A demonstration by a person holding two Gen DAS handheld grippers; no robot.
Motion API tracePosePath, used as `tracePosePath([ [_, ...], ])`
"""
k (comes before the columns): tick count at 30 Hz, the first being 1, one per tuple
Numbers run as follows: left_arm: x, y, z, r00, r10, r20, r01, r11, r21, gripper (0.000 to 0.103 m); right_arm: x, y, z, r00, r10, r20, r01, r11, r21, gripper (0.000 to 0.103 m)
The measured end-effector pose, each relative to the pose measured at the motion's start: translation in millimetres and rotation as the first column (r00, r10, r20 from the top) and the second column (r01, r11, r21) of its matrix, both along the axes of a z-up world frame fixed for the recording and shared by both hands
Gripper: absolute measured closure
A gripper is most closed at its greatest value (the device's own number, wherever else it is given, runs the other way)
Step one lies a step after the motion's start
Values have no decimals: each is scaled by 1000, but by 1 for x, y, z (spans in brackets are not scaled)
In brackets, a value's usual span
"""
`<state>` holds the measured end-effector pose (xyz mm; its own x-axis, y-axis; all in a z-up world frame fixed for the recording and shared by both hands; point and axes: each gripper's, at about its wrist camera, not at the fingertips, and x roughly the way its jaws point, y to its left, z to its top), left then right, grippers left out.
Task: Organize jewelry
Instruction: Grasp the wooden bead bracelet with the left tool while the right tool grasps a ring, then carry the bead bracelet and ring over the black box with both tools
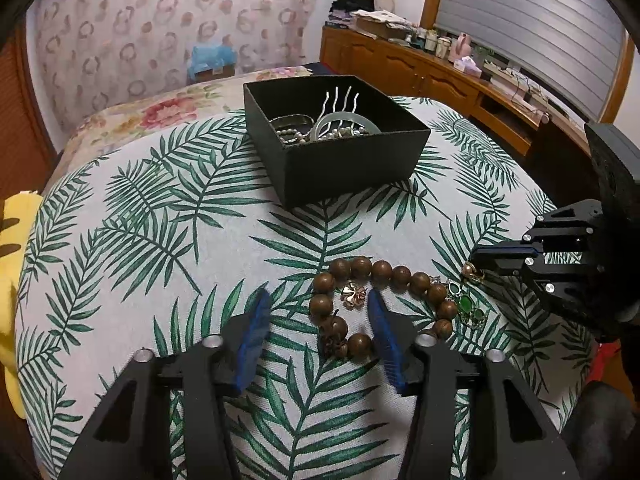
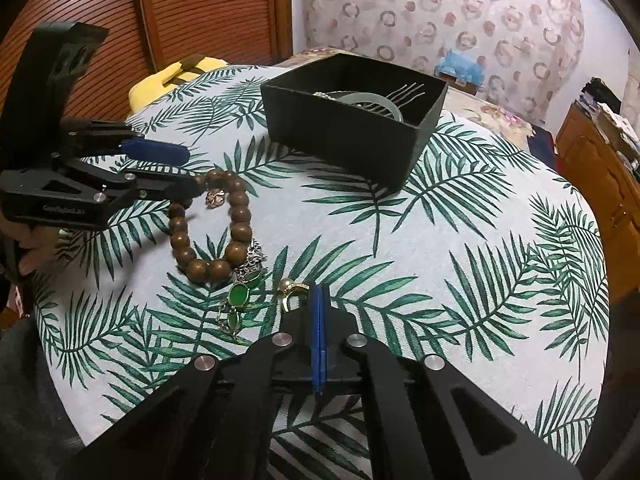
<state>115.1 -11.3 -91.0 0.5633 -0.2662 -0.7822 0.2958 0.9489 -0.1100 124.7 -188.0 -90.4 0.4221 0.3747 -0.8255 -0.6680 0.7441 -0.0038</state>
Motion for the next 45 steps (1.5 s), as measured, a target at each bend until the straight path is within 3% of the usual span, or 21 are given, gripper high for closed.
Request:
tracePosePath([
  [3, 1, 0, -3, 1000, 2, -8, -2, 1000, 5, 77, 1, 0, 2, 1000, -1, 7, 1, 1000, 6, 103],
  [7, 2, -3, -6, 1000, -7, -16, 7, 1000, 7, 77, 1, -3, 9, 1000, -6, 24, 5, 1000, 20, 103],
  [9, 3, -5, -7, 1000, -14, -20, 14, 1000, 4, 84, 2, -4, 12, 999, -11, 32, 10, 1000, 25, 103],
  [14, 4, -7, -6, 1000, -11, -10, 12, 1000, 8, 91, 4, -8, 14, 1000, -19, 25, 18, 999, 37, 103],
  [24, -4, 0, 14, 999, 20, 50, -18, 999, -43, 91, -11, 1, 12, 1000, 28, -11, -27, 997, 72, 97],
  [28, -9, -1, 23, 997, 21, 73, -17, 998, -58, 91, -11, 5, 6, 999, 31, -32, -29, 998, 62, 83],
  [34, -10, -4, 29, 996, 14, 90, -8, 998, -66, 91, -7, 12, -1, 1000, 21, -18, -21, 1000, 17, 83],
  [37, -10, -4, 31, 995, 14, 100, -7, 998, -68, 91, -8, 15, -1, 1000, 28, 6, -28, 1000, -10, 90],
  [45, -5, -11, 58, 986, 2, 167, 12, 997, -81, 91, -1, 8, 12, 1000, 11, 28, -12, 999, 35, 93],
])
